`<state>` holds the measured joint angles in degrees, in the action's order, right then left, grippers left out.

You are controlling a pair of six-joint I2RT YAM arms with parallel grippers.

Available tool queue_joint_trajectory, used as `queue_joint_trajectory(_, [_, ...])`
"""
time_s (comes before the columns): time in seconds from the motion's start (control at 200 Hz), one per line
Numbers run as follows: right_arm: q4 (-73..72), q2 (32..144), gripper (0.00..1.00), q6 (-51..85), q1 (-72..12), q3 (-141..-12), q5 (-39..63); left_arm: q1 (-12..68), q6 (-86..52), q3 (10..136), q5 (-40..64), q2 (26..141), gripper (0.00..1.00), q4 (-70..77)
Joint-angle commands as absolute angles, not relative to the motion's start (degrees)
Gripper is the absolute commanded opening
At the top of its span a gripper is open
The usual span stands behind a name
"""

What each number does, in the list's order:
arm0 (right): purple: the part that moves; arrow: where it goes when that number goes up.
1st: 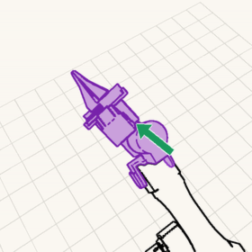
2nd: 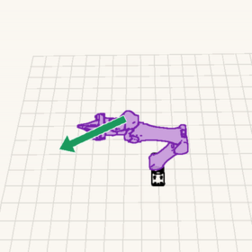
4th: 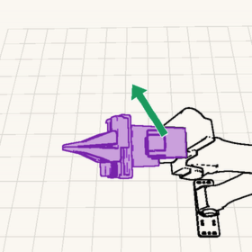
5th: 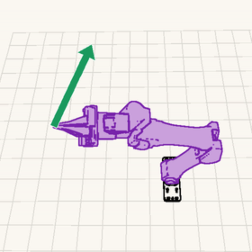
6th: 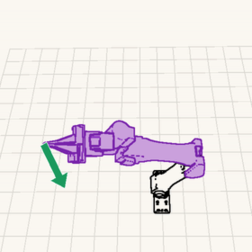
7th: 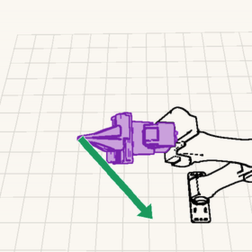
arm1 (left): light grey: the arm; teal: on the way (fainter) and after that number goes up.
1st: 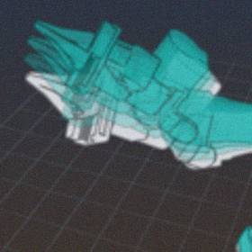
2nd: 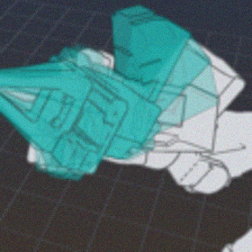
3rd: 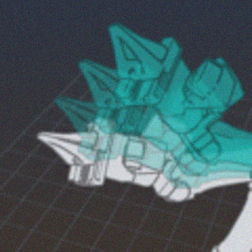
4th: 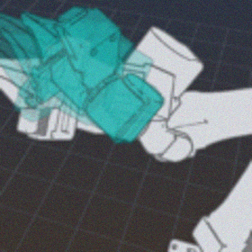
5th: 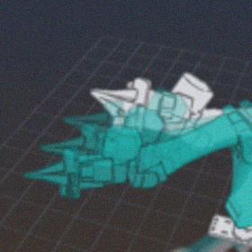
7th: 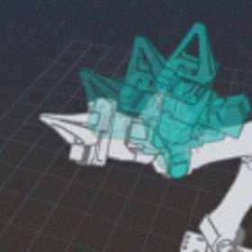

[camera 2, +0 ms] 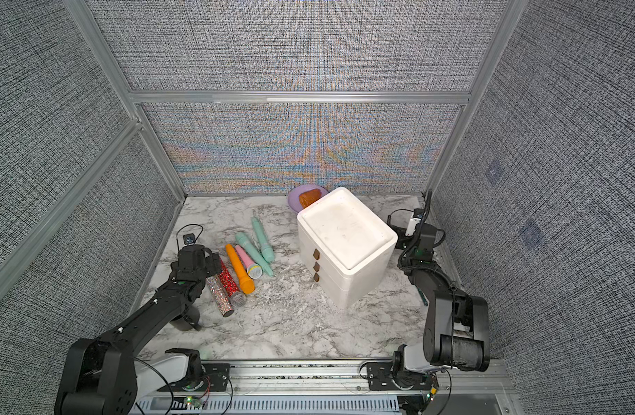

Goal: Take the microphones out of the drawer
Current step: Reset both arms

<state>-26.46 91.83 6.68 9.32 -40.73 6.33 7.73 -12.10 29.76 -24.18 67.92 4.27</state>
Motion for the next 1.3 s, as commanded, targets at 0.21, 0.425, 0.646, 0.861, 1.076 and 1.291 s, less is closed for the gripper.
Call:
queue_joint_trajectory(0.21, [-38.62, 89.49, 0.98, 5.89, 5.32, -33.76, 0.26, 6.88, -5.23, 29.09, -19.77, 74.89, 1.0, 17.18])
queue_joint_trajectory(0.425, [-50.3, 89.39, 0.98, 2.75, 2.48, -26.76, -0.35, 6.82, -2.03, 30.14, -14.64, 79.18, 1.0, 24.58])
queue_joint_trajectory(0.646, [-53.08, 87.42, 0.98, 1.8, 1.3, -23.94, -1.41, 6.44, -2.72, 28.8, -15.67, 82.19, 1.0, 32.01])
queue_joint_trajectory(0.861, [-55.95, 86.67, 0.98, 1.5, 1.1, -21.76, -1.45, 6.28, -2.73, 27.55, -14.24, 84.21, 1.0, 35.93])
queue_joint_trajectory(1.076, [-68.2, 85.3, 0.98, 1.58, -1.13, -13.83, -8.85, 6.24, -3.76, 25.52, -16.1, 84.91, 1.0, 39.44])
queue_joint_trajectory(1.291, [-77.78, 88.04, 0.98, 1.47, -2.01, -10.43, -12.11, 6.29, -4.57, 25.38, -17.31, 84.56, 1.0, 39.16])
